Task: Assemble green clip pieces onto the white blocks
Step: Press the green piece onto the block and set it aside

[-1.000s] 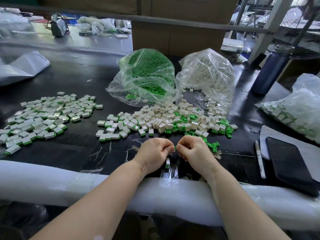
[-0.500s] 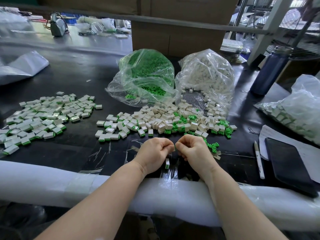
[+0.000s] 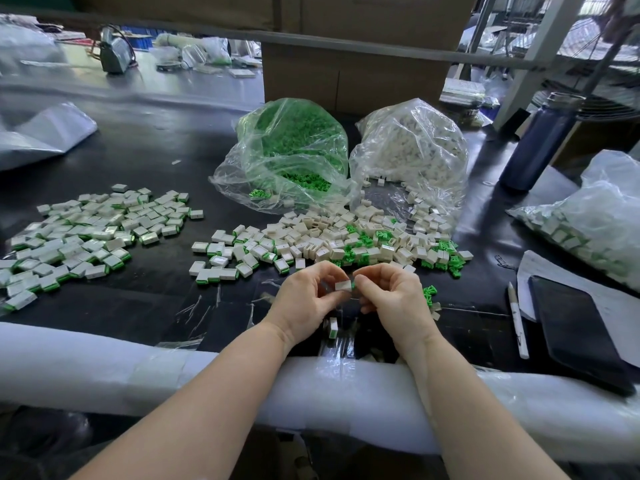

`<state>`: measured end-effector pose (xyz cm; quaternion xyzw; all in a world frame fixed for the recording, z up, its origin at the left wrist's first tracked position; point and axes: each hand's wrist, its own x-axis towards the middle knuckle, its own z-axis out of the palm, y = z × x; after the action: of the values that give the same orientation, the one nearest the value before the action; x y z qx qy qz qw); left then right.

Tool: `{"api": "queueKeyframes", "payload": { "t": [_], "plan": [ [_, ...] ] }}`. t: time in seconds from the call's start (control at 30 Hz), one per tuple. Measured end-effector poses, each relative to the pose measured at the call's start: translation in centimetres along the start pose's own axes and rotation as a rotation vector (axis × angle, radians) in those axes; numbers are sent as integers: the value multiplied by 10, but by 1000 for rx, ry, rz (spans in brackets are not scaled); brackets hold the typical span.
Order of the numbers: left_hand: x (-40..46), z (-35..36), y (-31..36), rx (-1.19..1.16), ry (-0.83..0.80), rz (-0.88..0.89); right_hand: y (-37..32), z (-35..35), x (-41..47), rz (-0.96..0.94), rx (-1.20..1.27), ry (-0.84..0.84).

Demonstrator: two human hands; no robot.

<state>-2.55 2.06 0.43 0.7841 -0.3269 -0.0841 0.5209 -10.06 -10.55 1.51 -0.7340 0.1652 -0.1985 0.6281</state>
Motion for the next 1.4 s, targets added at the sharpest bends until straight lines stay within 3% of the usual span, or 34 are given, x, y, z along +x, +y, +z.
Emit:
{"api": "queueKeyframes", "payload": {
  "t": [0.33,0.83,1.4],
  "plan": [
    [2,0,2,-138,-37,-80,3,2,1,8,-76,-32],
    [-2,-3,1,126,-126,-48,0,-1,0,-16,-400,-118],
    [-2,-4,4,191,-123,-21,-1,-1,0,-8,-410,-136]
  ]
}}
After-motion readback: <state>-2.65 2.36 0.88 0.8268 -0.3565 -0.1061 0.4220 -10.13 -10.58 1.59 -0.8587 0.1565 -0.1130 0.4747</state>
